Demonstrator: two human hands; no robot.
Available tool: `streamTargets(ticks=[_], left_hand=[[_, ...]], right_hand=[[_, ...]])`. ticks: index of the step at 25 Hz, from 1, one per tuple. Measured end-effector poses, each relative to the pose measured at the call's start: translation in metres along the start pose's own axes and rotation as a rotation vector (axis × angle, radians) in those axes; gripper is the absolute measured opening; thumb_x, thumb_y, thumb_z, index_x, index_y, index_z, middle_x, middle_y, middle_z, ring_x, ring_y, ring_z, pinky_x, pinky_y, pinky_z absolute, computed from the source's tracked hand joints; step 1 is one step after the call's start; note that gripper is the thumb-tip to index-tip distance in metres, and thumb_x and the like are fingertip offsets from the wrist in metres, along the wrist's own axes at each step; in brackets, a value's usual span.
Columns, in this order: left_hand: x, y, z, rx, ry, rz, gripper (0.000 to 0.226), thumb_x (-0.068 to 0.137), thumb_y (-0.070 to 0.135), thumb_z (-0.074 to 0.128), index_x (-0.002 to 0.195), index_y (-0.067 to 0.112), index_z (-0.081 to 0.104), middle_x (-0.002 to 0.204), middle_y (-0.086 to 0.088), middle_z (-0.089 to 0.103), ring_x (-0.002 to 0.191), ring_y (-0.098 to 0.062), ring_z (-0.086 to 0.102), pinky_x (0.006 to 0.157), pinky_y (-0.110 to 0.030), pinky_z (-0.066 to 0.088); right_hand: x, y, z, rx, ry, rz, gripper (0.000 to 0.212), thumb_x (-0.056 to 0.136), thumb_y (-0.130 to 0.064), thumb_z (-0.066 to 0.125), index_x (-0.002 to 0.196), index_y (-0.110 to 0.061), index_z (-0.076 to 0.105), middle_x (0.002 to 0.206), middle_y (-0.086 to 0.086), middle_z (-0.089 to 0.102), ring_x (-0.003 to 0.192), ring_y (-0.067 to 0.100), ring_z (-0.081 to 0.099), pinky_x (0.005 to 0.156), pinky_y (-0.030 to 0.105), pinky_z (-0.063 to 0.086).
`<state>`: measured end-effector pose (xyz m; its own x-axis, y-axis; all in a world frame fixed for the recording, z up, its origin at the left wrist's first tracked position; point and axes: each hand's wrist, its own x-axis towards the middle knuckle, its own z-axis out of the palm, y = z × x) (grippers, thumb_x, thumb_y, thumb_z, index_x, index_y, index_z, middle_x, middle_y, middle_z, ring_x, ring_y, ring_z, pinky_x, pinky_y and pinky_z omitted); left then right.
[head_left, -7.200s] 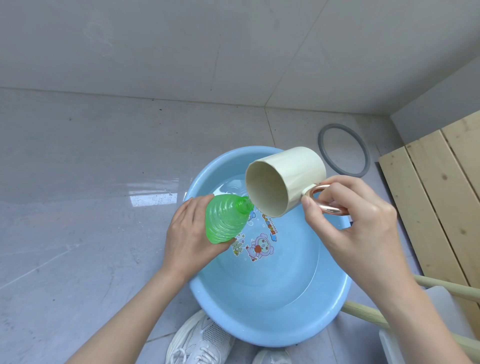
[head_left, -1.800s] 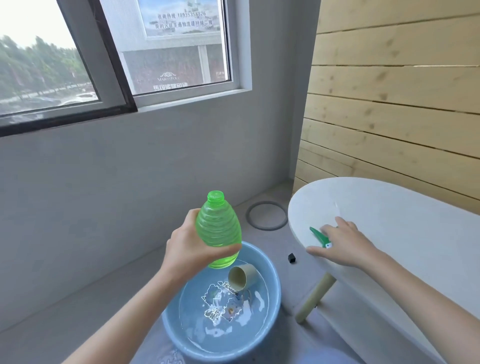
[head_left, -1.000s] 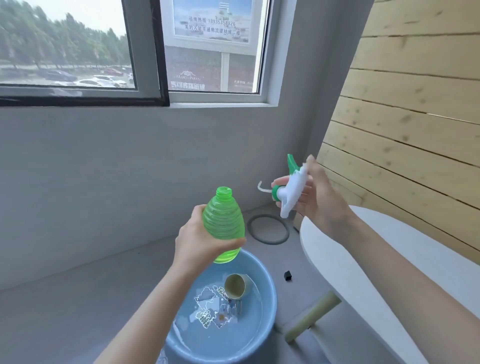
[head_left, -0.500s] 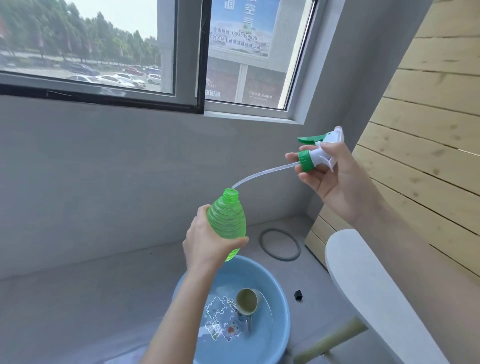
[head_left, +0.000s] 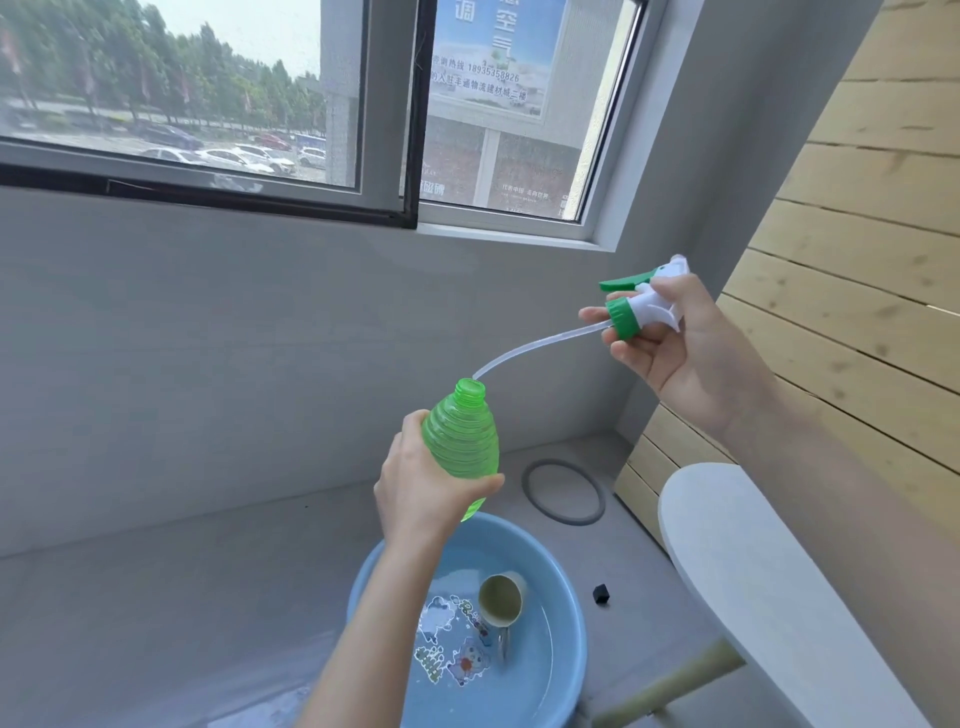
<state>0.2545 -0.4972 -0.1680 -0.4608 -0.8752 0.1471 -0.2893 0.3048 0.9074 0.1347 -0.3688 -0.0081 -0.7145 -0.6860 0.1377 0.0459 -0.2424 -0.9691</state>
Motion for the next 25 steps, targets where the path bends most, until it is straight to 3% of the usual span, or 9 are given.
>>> streamTargets(ticks=[9, 15, 20, 23, 25], left_hand=[[0.002, 0.0, 0.003, 0.015, -0.014, -0.009, 0.079, 0.054, 0.039, 0.087, 0.12, 0.029, 0.044, 0.113, 0.009, 0.058, 0.105, -0.017, 0.054, 0.076, -0.026, 0.031], [0.005, 0.005, 0.004, 0.022, -0.002, 0.022, 0.079, 0.055, 0.04, 0.087, 0.121, 0.029, 0.044, 0.113, 0.01, 0.056, 0.103, -0.015, 0.052, 0.075, -0.024, 0.029], [0.008, 0.008, 0.006, 0.017, -0.005, 0.054, 0.078, 0.052, 0.042, 0.087, 0.118, 0.033, 0.045, 0.109, 0.013, 0.058, 0.097, -0.011, 0.051, 0.076, -0.025, 0.031], [0.015, 0.011, 0.008, 0.009, -0.012, 0.057, 0.077, 0.052, 0.042, 0.086, 0.116, 0.036, 0.045, 0.106, 0.015, 0.058, 0.094, -0.008, 0.049, 0.077, -0.024, 0.032], [0.02, 0.013, 0.01, 0.004, -0.017, 0.06, 0.077, 0.051, 0.043, 0.087, 0.115, 0.038, 0.045, 0.105, 0.016, 0.058, 0.095, -0.008, 0.051, 0.077, -0.024, 0.034]], right_hand=[[0.005, 0.006, -0.002, 0.072, 0.019, 0.034, 0.028, 0.096, -0.024, 0.044, 0.11, 0.0, 0.049, 0.093, 0.021, 0.07, 0.058, 0.016, 0.061, 0.053, 0.019, 0.054], [0.016, 0.019, -0.001, -0.058, 0.045, 0.066, 0.021, 0.099, -0.021, 0.041, 0.093, -0.004, 0.051, 0.098, 0.026, 0.068, 0.06, 0.019, 0.059, 0.054, 0.021, 0.056], [0.05, 0.012, 0.001, -0.457, -0.044, 0.045, 0.027, 0.1, -0.022, 0.041, 0.101, 0.0, 0.057, 0.103, 0.022, 0.069, 0.069, 0.021, 0.065, 0.061, 0.027, 0.057], [0.068, 0.003, -0.004, -0.713, -0.189, -0.012, 0.033, 0.099, -0.027, 0.05, 0.117, -0.001, 0.06, 0.103, 0.012, 0.067, 0.08, 0.016, 0.063, 0.074, 0.029, 0.058], [0.078, -0.003, -0.001, -0.805, -0.31, -0.07, 0.031, 0.098, -0.024, 0.051, 0.117, -0.001, 0.06, 0.105, 0.014, 0.066, 0.081, 0.017, 0.063, 0.077, 0.028, 0.058]])
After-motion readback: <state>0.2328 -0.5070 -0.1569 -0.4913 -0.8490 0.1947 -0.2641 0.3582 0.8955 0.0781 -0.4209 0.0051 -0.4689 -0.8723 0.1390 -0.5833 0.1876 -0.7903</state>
